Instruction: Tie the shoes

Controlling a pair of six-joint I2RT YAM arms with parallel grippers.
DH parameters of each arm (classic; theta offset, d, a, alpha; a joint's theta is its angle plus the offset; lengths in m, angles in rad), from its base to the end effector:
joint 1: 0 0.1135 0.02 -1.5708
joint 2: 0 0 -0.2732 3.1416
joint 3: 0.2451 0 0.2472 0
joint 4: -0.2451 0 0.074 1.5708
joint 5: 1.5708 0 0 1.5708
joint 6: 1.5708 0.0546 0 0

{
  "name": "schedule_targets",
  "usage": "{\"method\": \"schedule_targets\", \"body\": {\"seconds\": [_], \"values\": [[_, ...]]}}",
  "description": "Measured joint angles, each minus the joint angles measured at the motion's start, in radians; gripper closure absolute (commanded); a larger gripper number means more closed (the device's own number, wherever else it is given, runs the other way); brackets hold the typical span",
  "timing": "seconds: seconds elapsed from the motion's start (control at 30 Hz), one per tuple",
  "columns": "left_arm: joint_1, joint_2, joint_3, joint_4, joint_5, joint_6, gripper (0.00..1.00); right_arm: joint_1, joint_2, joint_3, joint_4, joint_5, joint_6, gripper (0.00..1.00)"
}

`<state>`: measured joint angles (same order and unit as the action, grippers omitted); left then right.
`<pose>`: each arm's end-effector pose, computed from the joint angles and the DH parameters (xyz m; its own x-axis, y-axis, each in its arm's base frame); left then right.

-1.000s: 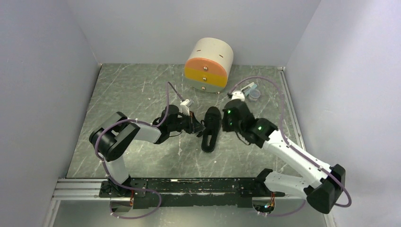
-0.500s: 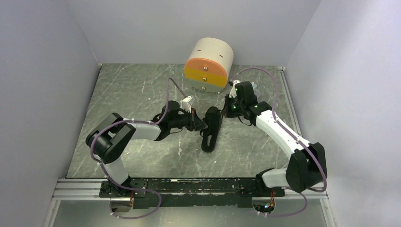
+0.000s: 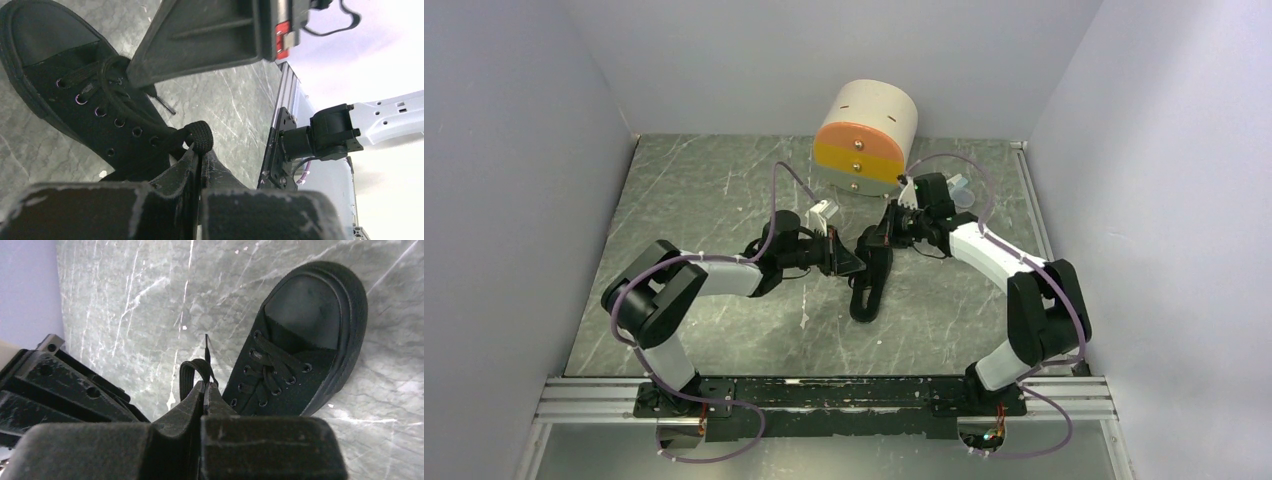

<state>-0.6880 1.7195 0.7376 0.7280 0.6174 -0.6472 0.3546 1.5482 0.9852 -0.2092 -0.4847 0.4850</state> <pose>0.2567 -0.2519 0.1878 -0.7280 -0.0380 -0.6845 0.6414 0.3148 -0.6996 0.3065 0.1406 0.2240 -0.8680 0.1185 -0.4822 -0.2437 0.7445 0.6216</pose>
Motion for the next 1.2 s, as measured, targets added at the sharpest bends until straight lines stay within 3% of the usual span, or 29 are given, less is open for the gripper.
{"method": "schedule_targets", "body": {"seconds": [0.3, 0.67, 1.2], "values": [[0.009, 0.006, -0.003, 0.041, 0.006, -0.035, 0.95, 0.000, 0.013, -0.124, 0.099, -0.006, 0.104, 1.00], [0.019, 0.012, -0.013, 0.064, 0.008, -0.055, 0.95, 0.000, 0.012, -0.157, 0.110, -0.041, 0.124, 1.00], [0.050, 0.082, 0.041, 0.017, 0.080, -0.047, 0.95, -0.013, 0.023, -0.054, -0.160, -0.204, 0.007, 1.00]]}}
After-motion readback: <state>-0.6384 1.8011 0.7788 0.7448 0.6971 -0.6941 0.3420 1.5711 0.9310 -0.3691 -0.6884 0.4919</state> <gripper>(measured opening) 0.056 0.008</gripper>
